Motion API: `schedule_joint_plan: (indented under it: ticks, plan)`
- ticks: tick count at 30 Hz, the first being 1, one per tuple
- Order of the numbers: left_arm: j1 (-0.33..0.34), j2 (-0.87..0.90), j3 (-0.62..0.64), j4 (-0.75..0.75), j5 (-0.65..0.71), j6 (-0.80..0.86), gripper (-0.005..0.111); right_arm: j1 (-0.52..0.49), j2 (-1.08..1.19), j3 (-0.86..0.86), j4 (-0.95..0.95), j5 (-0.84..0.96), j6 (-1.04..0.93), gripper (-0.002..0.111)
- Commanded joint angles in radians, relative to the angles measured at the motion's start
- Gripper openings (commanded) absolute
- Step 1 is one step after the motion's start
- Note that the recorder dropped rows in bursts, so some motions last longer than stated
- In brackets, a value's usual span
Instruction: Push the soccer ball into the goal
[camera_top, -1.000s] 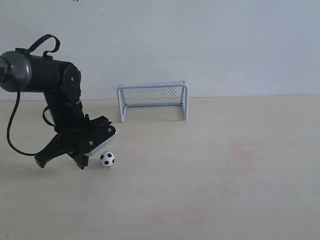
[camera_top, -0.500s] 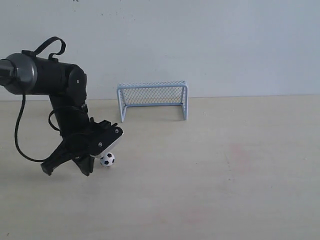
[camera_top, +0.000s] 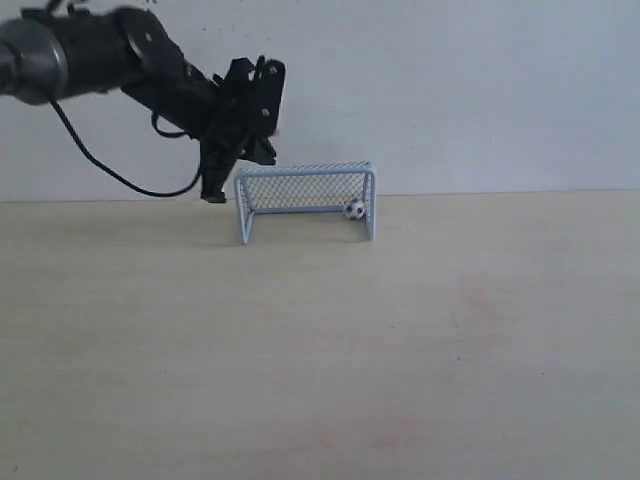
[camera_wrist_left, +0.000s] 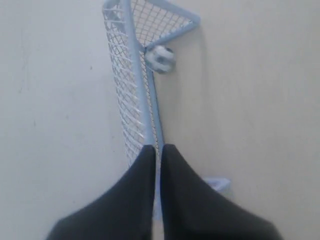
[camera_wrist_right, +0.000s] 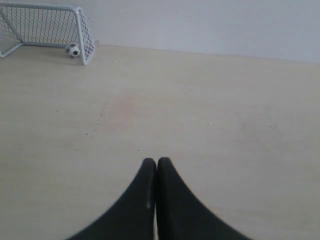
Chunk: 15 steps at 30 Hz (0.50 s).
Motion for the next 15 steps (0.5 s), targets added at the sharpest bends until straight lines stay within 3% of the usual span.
schedule_joint_plan:
  ticks: [1, 7, 15]
  plan:
    - [0.008, -0.061, 0.001, 0.229, 0.242, -0.189, 0.004, 0.001, -0.005, -0.001, 0.002, -0.004, -0.002, 0.0]
    - [0.008, -0.108, 0.08, 0.237, 0.4, -0.233, 0.004, 0.001, -0.005, -0.001, 0.002, -0.004, -0.002, 0.0]
    - [0.008, -0.24, 0.305, 0.237, 0.477, -0.277, 0.004, 0.001, -0.005, -0.001, 0.002, -0.004, -0.002, 0.0]
